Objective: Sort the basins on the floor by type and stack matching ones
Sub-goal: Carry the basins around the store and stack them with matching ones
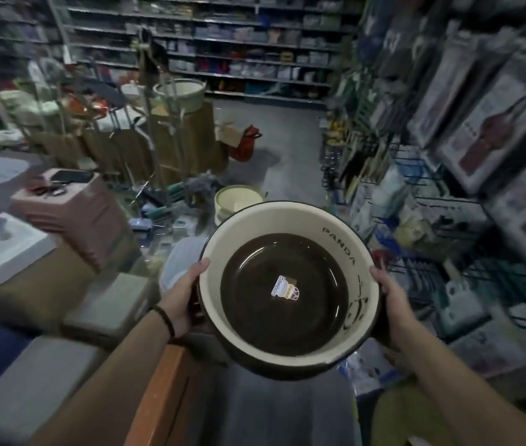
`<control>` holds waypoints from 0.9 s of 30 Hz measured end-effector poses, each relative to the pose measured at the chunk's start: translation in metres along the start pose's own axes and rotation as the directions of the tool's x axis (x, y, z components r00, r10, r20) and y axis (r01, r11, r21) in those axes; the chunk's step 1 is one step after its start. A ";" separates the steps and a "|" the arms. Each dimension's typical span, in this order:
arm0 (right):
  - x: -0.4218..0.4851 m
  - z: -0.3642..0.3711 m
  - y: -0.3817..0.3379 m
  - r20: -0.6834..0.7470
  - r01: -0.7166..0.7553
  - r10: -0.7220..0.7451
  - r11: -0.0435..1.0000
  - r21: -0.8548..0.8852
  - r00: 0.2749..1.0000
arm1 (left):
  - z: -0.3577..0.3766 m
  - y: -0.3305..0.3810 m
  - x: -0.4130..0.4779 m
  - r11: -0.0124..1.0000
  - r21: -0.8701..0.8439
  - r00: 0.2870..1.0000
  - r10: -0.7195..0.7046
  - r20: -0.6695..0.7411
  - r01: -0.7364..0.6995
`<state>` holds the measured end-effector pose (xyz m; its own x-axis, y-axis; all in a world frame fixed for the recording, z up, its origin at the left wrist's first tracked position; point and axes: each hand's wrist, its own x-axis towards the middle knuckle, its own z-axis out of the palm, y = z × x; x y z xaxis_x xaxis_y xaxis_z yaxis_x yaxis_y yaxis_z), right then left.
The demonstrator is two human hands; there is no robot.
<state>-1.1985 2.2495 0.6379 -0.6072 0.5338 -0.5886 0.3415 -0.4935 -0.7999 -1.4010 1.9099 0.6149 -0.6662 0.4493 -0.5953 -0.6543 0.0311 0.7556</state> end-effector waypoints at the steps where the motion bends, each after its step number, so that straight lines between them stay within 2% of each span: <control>1: 0.022 0.000 -0.011 -0.014 0.009 -0.009 1.000 0.016 1.000 | 0.009 0.010 0.023 1.000 -0.001 1.000 -0.002 -0.002 0.002; 6: 0.148 -0.003 -0.078 0.019 -0.011 0.010 0.999 0.035 1.000 | 0.055 0.057 0.145 1.000 0.017 1.000 0.010 0.024 -0.011; 14: 0.345 0.038 -0.217 0.146 -0.048 0.055 0.998 -0.048 0.988 | 0.110 0.152 0.289 0.999 0.026 0.992 0.030 -0.121 -0.027; 18: 0.437 0.081 -0.278 0.203 -0.086 0.119 0.983 -0.164 0.972 | 0.111 0.204 0.366 1.000 0.001 0.986 0.012 -0.167 -0.012; 21: 0.510 0.117 -0.316 0.207 -0.092 0.158 0.951 -0.296 0.966 | 0.100 0.241 0.437 1.000 -0.001 0.989 -0.021 -0.144 0.021; 27: 0.661 0.191 -0.370 0.170 -0.125 0.211 0.902 -0.414 0.963 | 0.060 0.295 0.588 0.990 0.080 0.993 -0.119 0.018 0.117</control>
<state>-1.8633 2.6536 0.5679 -0.6343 0.2927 -0.7155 0.6806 -0.2277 -0.6964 -1.9645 2.2369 0.5041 -0.5770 0.4583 -0.6760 -0.6973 0.1545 0.6999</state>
